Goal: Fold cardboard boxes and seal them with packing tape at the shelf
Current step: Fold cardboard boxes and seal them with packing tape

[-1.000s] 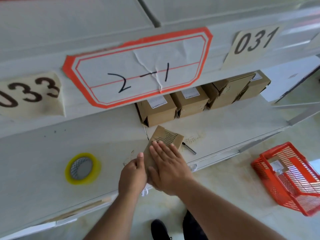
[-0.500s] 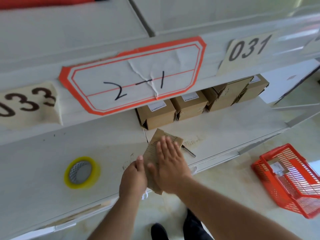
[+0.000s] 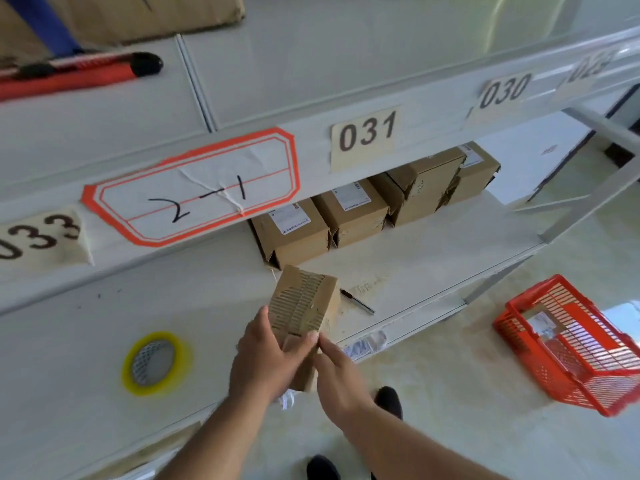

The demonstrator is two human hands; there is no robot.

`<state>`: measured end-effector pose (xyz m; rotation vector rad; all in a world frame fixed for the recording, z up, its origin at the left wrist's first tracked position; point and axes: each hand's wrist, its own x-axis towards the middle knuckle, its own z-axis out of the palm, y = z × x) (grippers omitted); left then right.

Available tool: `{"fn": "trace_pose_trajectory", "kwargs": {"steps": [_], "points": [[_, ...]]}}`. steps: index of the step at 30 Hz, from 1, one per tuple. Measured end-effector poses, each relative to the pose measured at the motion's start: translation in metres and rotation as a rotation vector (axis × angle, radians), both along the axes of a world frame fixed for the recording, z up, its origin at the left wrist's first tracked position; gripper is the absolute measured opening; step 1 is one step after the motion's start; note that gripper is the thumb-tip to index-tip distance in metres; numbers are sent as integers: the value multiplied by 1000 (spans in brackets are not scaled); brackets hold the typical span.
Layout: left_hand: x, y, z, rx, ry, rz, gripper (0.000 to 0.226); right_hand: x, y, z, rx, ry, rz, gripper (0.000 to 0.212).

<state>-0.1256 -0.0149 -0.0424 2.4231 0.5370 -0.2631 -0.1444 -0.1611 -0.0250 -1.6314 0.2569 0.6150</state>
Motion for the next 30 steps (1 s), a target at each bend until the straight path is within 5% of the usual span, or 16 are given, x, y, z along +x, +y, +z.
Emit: {"fn": "trace_pose_trajectory", "kwargs": {"steps": [4, 8, 11, 14, 20, 22, 25, 30], "points": [[-15, 3, 19, -228, -26, 52, 139, -21, -15, 14, -127, -314, 71, 45], [-18, -6, 57, -466, -136, 30, 85, -24, -44, 43, -99, -350, -86, 58], [-11, -31, 90, -610, -216, -66, 72, -22, -64, 68, -126, -343, -299, 32], [-7, -69, 118, -589, -232, -204, 81, -23, -83, 96, 121, -291, -351, 47], [3, -133, 162, -543, -427, -646, 29, -30, -173, 98, 655, -76, -515, 99], [13, -152, 165, -548, -369, -652, 57, -36, -202, 93, 779, -76, -535, 100], [28, -183, 168, -633, -107, -530, 94, -43, -236, 89, 843, -112, -555, 70], [35, -255, 176, -912, 137, -709, 56, -48, -304, 86, 883, -69, -816, 45]]}}
